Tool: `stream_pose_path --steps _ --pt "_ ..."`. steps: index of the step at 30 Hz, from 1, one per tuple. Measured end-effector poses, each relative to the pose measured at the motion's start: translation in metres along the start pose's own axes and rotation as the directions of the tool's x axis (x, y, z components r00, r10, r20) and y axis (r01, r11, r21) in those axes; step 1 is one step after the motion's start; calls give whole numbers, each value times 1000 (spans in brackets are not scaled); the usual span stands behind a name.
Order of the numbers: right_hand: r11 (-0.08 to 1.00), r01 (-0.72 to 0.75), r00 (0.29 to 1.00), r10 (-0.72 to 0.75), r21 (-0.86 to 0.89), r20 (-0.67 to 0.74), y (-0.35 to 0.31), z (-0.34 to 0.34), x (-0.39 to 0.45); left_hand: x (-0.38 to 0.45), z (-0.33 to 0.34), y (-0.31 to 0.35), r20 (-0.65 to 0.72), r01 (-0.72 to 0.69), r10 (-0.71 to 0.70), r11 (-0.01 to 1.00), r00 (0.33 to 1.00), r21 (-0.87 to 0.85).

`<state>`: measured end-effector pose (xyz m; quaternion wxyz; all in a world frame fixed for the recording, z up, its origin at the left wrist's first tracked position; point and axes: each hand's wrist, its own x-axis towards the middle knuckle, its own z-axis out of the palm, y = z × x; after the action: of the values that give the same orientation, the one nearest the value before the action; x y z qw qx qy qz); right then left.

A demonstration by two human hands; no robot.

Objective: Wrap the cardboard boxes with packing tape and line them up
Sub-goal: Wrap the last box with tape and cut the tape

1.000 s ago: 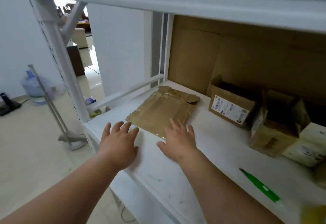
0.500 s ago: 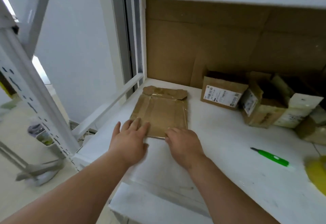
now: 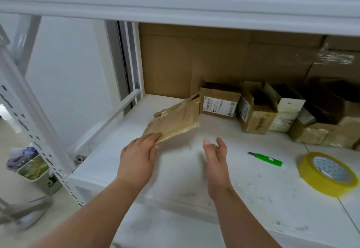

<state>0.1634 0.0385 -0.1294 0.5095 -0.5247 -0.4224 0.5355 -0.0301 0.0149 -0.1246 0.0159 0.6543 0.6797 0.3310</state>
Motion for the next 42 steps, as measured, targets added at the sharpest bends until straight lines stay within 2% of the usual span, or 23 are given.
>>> stream_pose_path --steps 2,4,7,9,12,14,18,22,24,26,32,36,39,42 --pt "1000 -10 1000 10 -16 -6 -2 -16 -3 -6 -4 17 -40 36 -43 987 998 -158" --pt "999 -1 999 -1 -39 -47 -5 -31 -5 -9 -13 33 -44 115 -139 930 989 -348" --pt "998 2 998 -7 -62 -69 -13 -52 -9 -15 -27 55 -65 245 -347 770 935 -589" --pt "997 13 997 -19 -78 -72 -18 -63 -10 -18 -32 65 -106 285 -487 658 867 -697" --pt "996 36 997 -42 -79 -72 -25 -73 -16 -25 -37 73 -120 329 -642 534 757 -779" --pt "996 51 995 -57 -78 -77 -27 -77 -18 -31 -37 72 -82 364 -699 464 710 -808" --pt "995 64 994 -70 -72 -82 -31 -85 -23 -44 -37 61 -30 420 -767 383 641 -823" --pt "996 58 997 -61 -74 -38 -39 -86 -28 -47 -41 49 35 449 -795 305 605 -840" --pt "997 56 998 -58 -52 -30 -41 -84 -29 -45 -44 48 84 464 -774 284 627 -839" --pt "998 62 995 -64 -25 -71 -41 -82 -29 -42 -44 50 128 477 -726 298 676 -827" --pt "985 168 964 -169 -24 -207 -41 -70 -28 -30 -45 38 135 444 -543 491 829 -750" --pt "968 248 934 -248 -33 -256 -37 -68 -32 -14 -50 40 169 374 -390 542 905 -753" --pt "948 310 912 -317 -67 -259 -37 -71 -38 -3 -50 46 194 342 -319 516 928 -786" --pt "939 328 909 -343 -102 -236 -34 -75 -43 1 -48 49 234 355 -323 394 917 -848"
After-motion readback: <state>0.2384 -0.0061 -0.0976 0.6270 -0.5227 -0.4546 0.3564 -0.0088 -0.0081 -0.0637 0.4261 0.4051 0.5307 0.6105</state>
